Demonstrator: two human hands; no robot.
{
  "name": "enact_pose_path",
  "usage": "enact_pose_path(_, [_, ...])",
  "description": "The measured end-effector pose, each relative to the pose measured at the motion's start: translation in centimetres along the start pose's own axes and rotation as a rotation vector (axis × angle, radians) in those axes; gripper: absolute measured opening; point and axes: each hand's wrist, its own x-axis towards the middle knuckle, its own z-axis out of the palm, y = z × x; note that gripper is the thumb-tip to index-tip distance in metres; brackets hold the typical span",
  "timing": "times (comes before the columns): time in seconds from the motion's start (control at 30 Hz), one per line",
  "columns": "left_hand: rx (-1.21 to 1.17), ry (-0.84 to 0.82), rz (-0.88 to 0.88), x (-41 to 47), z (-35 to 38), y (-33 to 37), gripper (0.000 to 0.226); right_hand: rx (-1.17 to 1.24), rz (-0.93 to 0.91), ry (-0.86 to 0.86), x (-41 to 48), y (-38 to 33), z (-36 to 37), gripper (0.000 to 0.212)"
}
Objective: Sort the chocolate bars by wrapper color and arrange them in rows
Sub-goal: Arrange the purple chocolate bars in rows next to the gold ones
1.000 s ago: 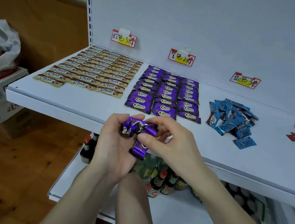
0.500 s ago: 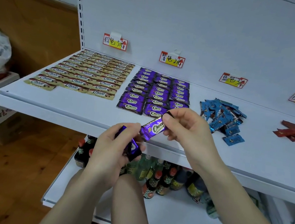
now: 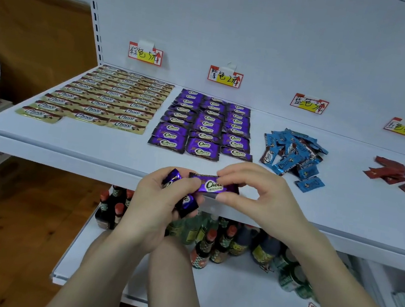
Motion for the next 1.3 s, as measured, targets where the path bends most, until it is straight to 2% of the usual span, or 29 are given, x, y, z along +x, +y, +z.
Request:
enact_pose_path(0.07, [-0.012,-0.005,-0.004,0.1,0.4,-0.3,0.009,-0.053,0.018,0.043,0.1,0.9,-0.7,0.016])
enact_pose_path(0.17, [-0.050,0.008,-0.031,0.0,0.4,-0.6,0.025,-0.160,0.167,0.090,0.4,3.0,-2.5,0.019])
enact_pose_path(0.27, [-0.102,0.047,-0.093,0.0,0.3,-0.9,0.029,-0.334,0.251,0.005,0.6,4.6,-3.0,0.006])
enact_pose_path(0.63, [-0.090,0.058,-0.155,0.5,0.9,-1.3,0.041,-0.500,0.183,0.002,3.1,6.0,-1.7,0.015])
enact_pose_path(1.3, [-0.083,0.064,-0.146,0.5,0.5,-1.7,0.043,-0.524,0.192,-0.009,4.1,6.2,-1.3,0.019])
